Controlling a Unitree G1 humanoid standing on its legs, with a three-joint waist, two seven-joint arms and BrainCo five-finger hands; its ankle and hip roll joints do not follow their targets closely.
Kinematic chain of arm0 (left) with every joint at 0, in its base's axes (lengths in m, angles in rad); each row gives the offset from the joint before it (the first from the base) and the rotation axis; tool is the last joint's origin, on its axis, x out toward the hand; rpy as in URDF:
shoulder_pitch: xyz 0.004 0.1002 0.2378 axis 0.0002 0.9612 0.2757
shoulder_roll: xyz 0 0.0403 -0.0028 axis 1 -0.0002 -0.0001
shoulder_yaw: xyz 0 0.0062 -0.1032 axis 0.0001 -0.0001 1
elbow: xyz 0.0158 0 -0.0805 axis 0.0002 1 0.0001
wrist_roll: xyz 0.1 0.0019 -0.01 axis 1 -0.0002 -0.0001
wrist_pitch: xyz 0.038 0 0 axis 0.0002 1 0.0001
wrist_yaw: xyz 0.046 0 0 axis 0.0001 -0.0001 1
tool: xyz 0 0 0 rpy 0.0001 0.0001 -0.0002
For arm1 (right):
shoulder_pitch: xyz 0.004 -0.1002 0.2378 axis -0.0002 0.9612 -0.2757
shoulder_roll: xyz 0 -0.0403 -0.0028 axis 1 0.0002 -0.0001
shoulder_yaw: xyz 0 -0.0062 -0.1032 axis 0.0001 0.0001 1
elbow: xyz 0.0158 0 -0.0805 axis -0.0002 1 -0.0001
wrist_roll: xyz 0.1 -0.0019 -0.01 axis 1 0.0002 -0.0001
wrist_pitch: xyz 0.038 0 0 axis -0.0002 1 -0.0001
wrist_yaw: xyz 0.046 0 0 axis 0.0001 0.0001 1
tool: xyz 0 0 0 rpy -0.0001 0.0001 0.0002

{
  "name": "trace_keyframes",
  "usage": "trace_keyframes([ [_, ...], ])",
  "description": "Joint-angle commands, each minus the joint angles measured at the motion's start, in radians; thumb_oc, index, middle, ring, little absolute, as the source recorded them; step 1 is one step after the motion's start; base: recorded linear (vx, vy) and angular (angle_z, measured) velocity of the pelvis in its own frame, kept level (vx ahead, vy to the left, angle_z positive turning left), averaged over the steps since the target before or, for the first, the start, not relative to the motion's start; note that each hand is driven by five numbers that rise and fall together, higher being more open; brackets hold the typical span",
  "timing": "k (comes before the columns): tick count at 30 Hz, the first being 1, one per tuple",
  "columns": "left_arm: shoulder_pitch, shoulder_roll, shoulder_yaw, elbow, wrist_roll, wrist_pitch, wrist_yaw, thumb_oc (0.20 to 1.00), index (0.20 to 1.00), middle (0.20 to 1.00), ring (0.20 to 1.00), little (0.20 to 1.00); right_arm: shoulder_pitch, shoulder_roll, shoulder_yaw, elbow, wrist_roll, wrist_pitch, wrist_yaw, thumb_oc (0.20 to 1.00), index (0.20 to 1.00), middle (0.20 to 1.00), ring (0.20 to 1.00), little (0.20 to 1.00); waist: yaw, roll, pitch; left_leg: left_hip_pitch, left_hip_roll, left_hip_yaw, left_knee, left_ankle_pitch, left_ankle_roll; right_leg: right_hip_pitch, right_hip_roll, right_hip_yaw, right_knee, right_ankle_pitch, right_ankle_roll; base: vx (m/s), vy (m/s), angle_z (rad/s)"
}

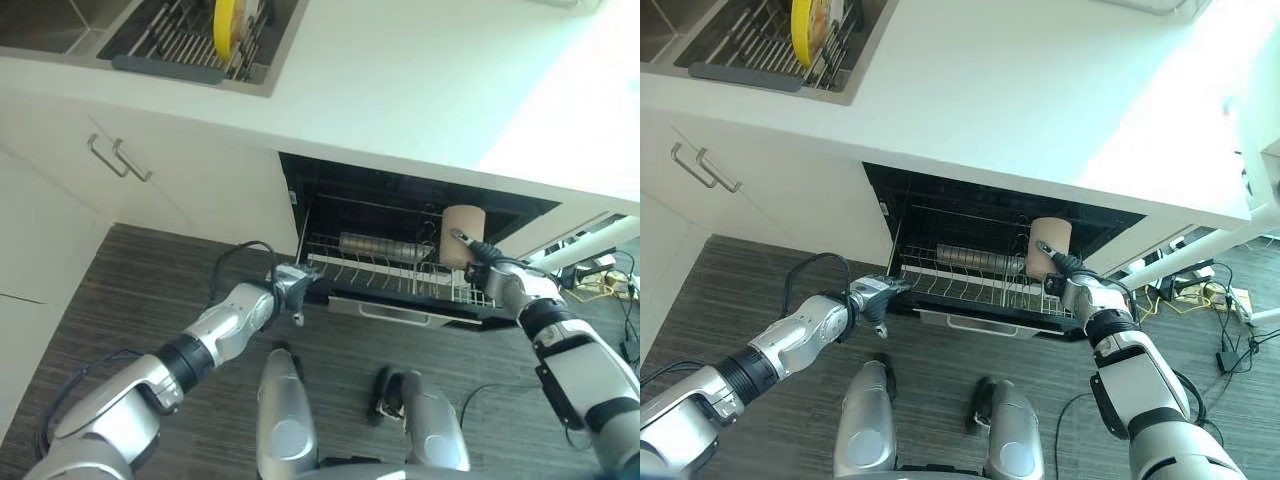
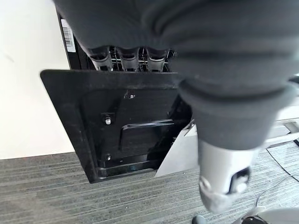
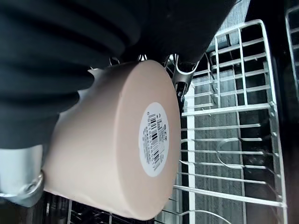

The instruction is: Place the dishes in the dishwasher.

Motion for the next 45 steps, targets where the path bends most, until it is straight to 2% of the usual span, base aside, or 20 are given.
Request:
trace_keyframes([
  [1, 0.074, 0.054, -0.056, -0.083, 0.03, -0.019, -0.003, 1.0, 1.0, 1.0, 1.0, 1.0, -0.048, -0.036, -0.054, 0.008, 0.003, -0.029, -0.003, 0.2, 0.2, 0.2, 0.2, 0.2, 0.033, -0.024, 0.016, -0.121, 0.008, -0.082, 0.113, 0.033, -0.055, 0.084, -0.062, -0.018, -0.183, 0.192, 0.073, 0.0, 0.0, 0.0],
  [8, 0.053, 0.085, -0.084, -0.134, 0.004, -0.002, 0.036, 1.0, 1.0, 1.0, 1.0, 1.0, -0.089, -0.022, -0.055, 0.044, 0.004, -0.051, -0.004, 0.2, 0.2, 0.2, 0.2, 0.2, 0.03, -0.006, 0.063, -0.176, 0.013, -0.072, 0.152, 0.028, -0.04, 0.002, -0.073, -0.028, -0.123, 0.196, 0.072, 0.0, -0.005, 0.02],
  [16, 0.041, 0.107, -0.114, -0.173, 0.005, 0.031, 0.065, 1.0, 1.0, 1.0, 1.0, 1.0, -0.14, -0.042, -0.045, 0.053, -0.003, -0.074, -0.007, 0.2, 0.2, 0.2, 0.2, 0.2, 0.014, 0.012, 0.063, -0.226, 0.008, -0.048, 0.133, 0.026, -0.032, -0.099, -0.081, -0.022, -0.1, 0.201, 0.075, -0.05, 0.023, 0.02],
  [24, 0.071, 0.128, -0.139, -0.192, 0.027, 0.028, 0.122, 1.0, 1.0, 1.0, 1.0, 1.0, -0.205, -0.081, -0.057, 0.085, -0.018, -0.088, -0.005, 0.2, 0.2, 0.2, 0.2, 0.2, 0.015, 0.031, 0.063, -0.23, 0.014, -0.022, 0.077, 0.051, -0.039, -0.136, -0.086, -0.025, -0.108, 0.202, 0.075, 0.0, 0.0, 0.0],
  [35, 0.113, 0.094, -0.202, -0.14, 0.057, 0.021, 0.265, 1.0, 1.0, 1.0, 1.0, 1.0, -0.297, -0.128, -0.047, 0.165, -0.001, -0.076, 0.001, 0.2, 0.2, 0.2, 0.2, 0.2, 0.017, 0.065, 0.063, -0.229, 0.005, 0.004, -0.006, 0.091, -0.046, -0.192, -0.093, -0.019, -0.105, 0.193, 0.065, -0.01, 0.031, 0.03],
  [42, 0.121, 0.064, -0.235, -0.128, 0.063, 0.038, 0.345, 1.0, 1.0, 1.0, 1.0, 1.0, -0.335, -0.137, -0.037, 0.222, -0.02, -0.084, -0.001, 0.2, 0.2, 0.2, 0.2, 0.2, 0.011, 0.099, 0.063, -0.247, -0.004, 0.026, -0.025, 0.096, -0.044, -0.25, -0.112, -0.01, -0.085, 0.184, 0.061, -0.05, 0.077, -0.03],
  [45, 0.113, 0.05, -0.249, -0.132, 0.059, 0.049, 0.377, 1.0, 1.0, 1.0, 1.0, 1.0, -0.351, -0.137, -0.027, 0.243, -0.02, -0.087, 0.001, 0.2, 0.2, 0.2, 0.2, 0.2, 0.009, 0.112, 0.063, -0.256, -0.021, 0.03, -0.036, 0.093, -0.038, -0.277, -0.114, 0.001, -0.078, 0.18, 0.061, -0.06, 0.079, 0.01],
])
